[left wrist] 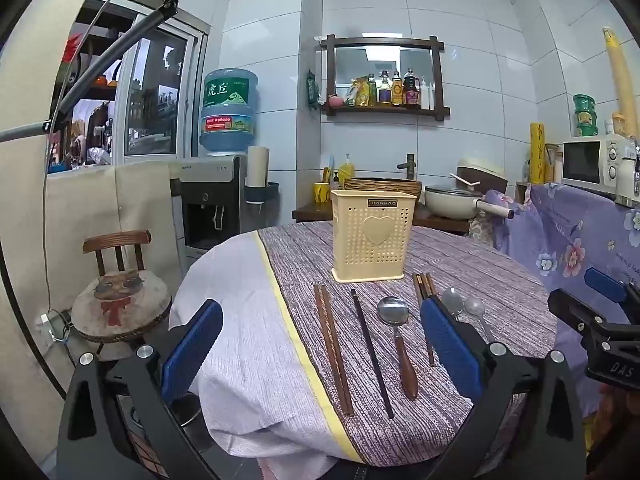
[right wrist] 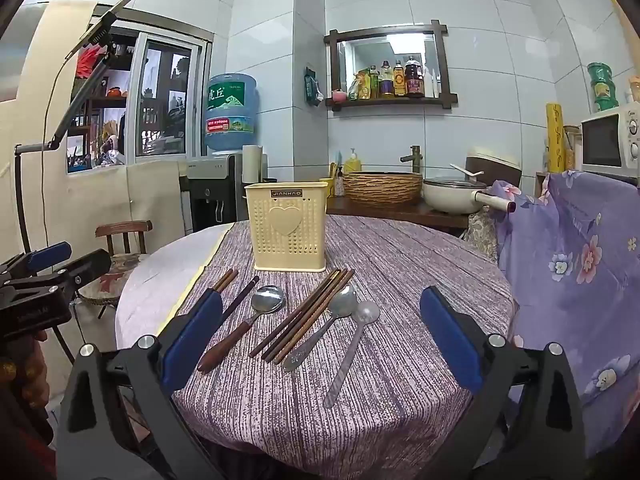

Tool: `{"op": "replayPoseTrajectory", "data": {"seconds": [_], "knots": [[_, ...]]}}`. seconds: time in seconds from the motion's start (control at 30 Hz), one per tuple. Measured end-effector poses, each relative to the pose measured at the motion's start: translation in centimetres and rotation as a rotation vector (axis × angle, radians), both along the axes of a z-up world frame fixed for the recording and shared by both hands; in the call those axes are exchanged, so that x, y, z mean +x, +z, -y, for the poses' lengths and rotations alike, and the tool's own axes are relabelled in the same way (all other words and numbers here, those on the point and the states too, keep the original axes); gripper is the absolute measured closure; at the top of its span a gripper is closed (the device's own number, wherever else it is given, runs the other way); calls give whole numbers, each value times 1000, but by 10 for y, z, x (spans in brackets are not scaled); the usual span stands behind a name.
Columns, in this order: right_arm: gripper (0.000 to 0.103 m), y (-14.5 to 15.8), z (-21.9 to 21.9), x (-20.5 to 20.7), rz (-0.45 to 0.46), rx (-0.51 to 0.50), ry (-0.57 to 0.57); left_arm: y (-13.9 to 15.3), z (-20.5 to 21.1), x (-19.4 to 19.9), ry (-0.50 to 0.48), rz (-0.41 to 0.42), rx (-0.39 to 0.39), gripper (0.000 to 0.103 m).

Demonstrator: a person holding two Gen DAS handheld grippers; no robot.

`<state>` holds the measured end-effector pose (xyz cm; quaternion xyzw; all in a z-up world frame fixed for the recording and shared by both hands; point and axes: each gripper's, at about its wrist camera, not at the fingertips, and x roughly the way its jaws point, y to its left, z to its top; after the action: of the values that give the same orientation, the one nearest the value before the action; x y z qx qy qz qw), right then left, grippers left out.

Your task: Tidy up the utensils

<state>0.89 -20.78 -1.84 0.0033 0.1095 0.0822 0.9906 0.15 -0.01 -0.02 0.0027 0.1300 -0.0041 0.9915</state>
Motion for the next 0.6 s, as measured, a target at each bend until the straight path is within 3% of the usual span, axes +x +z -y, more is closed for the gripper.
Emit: {"op": "replayPoseTrajectory", "data": {"seconds": [0.6], "knots": [[5, -3, -4, -1, -7, 5, 0, 1, 0, -1, 11, 16, -3, 5]]}}
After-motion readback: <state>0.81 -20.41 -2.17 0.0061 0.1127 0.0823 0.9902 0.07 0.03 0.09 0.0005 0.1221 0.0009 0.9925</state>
